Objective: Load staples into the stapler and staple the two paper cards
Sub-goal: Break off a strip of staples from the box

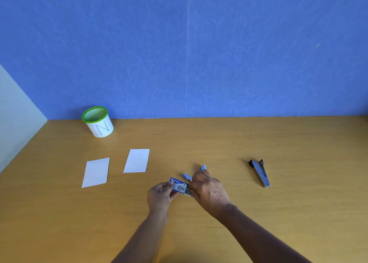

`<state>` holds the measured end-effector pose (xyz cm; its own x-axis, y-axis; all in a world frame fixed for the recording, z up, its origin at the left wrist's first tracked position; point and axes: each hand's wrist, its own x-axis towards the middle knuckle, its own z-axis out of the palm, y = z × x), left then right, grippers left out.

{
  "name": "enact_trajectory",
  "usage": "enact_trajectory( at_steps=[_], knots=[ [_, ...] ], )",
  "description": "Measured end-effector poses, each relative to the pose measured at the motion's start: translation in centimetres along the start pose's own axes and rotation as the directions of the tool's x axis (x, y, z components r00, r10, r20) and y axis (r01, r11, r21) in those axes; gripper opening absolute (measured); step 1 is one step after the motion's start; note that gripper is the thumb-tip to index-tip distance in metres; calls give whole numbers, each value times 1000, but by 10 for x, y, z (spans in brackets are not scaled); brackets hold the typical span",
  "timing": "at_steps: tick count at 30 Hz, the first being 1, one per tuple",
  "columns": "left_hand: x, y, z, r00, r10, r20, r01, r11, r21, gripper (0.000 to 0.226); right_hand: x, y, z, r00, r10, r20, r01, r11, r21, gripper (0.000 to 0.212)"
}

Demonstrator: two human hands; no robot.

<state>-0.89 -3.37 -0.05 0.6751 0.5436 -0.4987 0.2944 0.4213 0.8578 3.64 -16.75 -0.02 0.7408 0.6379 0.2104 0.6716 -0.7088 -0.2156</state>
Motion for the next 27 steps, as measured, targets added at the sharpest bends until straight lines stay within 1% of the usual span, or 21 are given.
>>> enact_trajectory(
  at_steps=[2,8,10,12,13,14,15,17,18,20,22,24,26,27],
  knots=[
    [0,0,0,1000,0,6,0,1000,9,14,-1,0,-1,1000,8,26,-8,1000,4,15],
    [-3,2,2,1000,20,14,-21,1000,20,17,1,-6,-6,997,68,46,-63,993,-96,27],
    [-4,2,3,999,23,30,-23,1000,19,15,2,-8,-4,993,107,45,-103,990,-93,30],
    [-5,1,3,999,19,37,-19,1000,12,15,5,-11,-7,987,155,33,-153,986,-58,29],
    [-5,1,4,999,16,34,-17,1000,11,15,3,-11,-8,982,186,25,-186,982,-17,24],
    [-5,1,4,999,15,29,-15,1000,7,15,2,-10,-10,979,205,6,-205,979,14,14],
    [-5,1,3,1000,13,25,-13,1000,3,15,2,-8,-9,976,216,17,-216,976,39,8],
    [-6,1,3,1000,8,20,-8,1000,-2,14,1,-6,-8,973,223,65,-229,968,104,20],
    [-6,1,3,1000,4,16,-4,1000,0,13,1,-5,-8,965,246,86,-257,956,144,21],
    [-5,2,3,1000,-4,0,4,1000,-1,12,1,-6,-10,941,320,109,-338,907,253,18],
    [-5,3,3,1000,-9,-20,9,1000,-13,13,2,-5,-8,907,391,155,-419,808,415,13],
    [-3,3,0,999,-20,-38,19,1000,-24,11,3,-3,-8,873,445,199,-480,712,513,9],
    [-2,2,-2,998,-34,-49,32,999,-40,9,3,-1,-10,842,492,222,-518,622,587,23],
    [-2,2,-2,998,-40,-53,37,998,-54,10,3,-1,-12,819,522,237,-536,550,640,27]
  ],
)
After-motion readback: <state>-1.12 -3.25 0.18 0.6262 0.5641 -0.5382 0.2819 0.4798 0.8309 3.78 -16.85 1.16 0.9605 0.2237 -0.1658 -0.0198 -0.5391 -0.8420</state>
